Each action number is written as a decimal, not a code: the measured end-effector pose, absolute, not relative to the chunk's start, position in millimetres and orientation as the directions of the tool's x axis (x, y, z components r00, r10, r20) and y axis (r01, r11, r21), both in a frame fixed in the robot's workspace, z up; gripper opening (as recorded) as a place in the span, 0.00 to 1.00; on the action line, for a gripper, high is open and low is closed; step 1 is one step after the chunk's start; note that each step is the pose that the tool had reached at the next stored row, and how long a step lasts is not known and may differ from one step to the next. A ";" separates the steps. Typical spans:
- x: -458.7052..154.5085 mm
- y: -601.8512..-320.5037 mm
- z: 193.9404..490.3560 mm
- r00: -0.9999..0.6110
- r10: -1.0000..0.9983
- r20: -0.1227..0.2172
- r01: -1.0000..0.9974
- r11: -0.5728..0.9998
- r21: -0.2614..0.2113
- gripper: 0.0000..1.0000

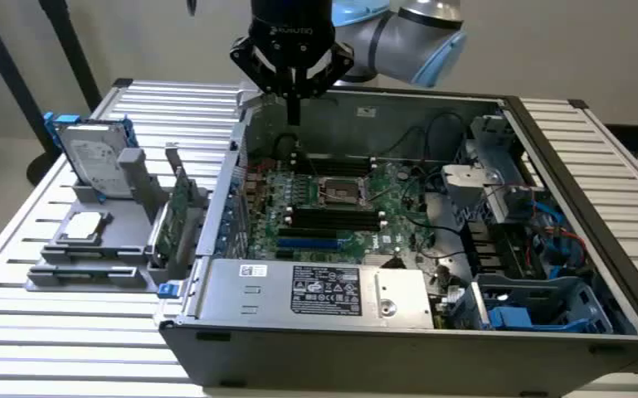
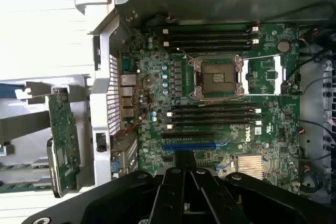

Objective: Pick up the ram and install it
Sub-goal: 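Reach for the ram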

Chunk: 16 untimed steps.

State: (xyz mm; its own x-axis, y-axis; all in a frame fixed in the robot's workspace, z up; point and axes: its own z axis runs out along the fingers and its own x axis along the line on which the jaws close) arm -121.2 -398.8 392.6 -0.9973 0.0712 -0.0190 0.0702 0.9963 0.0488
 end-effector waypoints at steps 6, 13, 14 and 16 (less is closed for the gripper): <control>-121.2 -398.8 392.6 -0.997 0.071 -0.019 0.070 0.996 0.049 0.11; -121.2 -398.8 392.6 -0.997 0.071 -0.019 0.070 0.996 0.049 0.11; -121.2 -398.9 392.6 -0.997 0.071 -0.019 0.070 0.996 0.049 0.11; -123.9 -401.5 392.8 -0.997 0.071 -0.019 0.070 0.996 0.048 0.11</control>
